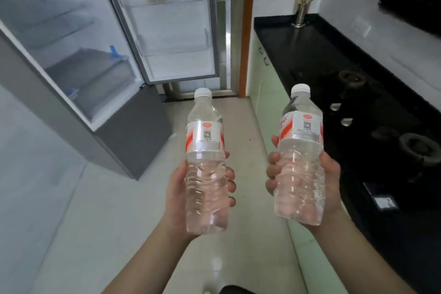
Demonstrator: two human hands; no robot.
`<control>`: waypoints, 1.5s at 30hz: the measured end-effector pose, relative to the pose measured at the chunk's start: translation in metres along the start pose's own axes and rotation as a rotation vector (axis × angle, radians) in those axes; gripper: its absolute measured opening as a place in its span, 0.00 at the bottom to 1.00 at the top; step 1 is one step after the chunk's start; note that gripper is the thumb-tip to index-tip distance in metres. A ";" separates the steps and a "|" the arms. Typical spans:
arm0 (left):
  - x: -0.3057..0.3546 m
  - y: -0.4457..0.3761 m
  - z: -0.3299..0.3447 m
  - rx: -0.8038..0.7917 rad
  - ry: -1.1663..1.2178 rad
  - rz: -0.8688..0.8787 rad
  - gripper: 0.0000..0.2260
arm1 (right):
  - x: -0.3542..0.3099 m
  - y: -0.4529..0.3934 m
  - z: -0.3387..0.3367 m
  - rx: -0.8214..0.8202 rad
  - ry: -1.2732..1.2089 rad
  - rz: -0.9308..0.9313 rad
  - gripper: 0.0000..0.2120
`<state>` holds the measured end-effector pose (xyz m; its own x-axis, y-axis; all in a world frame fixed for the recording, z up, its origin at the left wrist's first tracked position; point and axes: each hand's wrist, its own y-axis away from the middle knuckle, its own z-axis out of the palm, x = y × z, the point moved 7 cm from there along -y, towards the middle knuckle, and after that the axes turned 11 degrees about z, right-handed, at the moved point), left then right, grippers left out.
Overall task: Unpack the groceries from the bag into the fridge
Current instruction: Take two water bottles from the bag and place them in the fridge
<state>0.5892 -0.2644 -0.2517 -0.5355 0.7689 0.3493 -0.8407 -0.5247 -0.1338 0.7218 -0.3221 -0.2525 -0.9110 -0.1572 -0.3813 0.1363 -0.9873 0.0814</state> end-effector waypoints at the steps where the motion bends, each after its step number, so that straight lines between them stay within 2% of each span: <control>1: 0.018 0.007 -0.006 0.004 -0.009 0.033 0.29 | 0.008 -0.013 0.010 -0.035 -0.001 0.024 0.37; 11: 0.150 0.062 -0.032 0.004 -0.018 0.288 0.26 | 0.087 -0.136 0.069 -0.146 0.097 0.250 0.37; 15: 0.182 0.069 -0.046 0.091 -0.040 0.384 0.28 | 0.100 -0.174 0.072 -0.122 0.154 0.299 0.42; 18: 0.204 0.064 -0.056 0.174 -0.094 0.453 0.29 | 0.102 -0.203 0.074 -0.116 0.165 0.321 0.41; 27: 0.253 -0.009 -0.077 0.245 -0.211 0.537 0.28 | 0.061 -0.294 0.074 -0.256 0.163 0.495 0.40; 35: 0.285 -0.086 -0.082 0.166 -0.234 0.517 0.27 | -0.002 -0.370 0.062 -0.250 0.203 0.469 0.43; 41: 0.323 -0.110 -0.101 0.190 -0.223 0.563 0.27 | -0.011 -0.424 0.065 -0.250 0.191 0.502 0.41; 45: 0.358 -0.119 -0.119 0.170 -0.191 0.586 0.27 | -0.002 -0.466 0.071 -0.253 0.216 0.504 0.44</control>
<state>0.4878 0.1173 -0.2210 -0.8657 0.2664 0.4238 -0.3798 -0.9011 -0.2093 0.6327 0.1396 -0.2239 -0.6140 -0.5823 -0.5328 0.6435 -0.7602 0.0892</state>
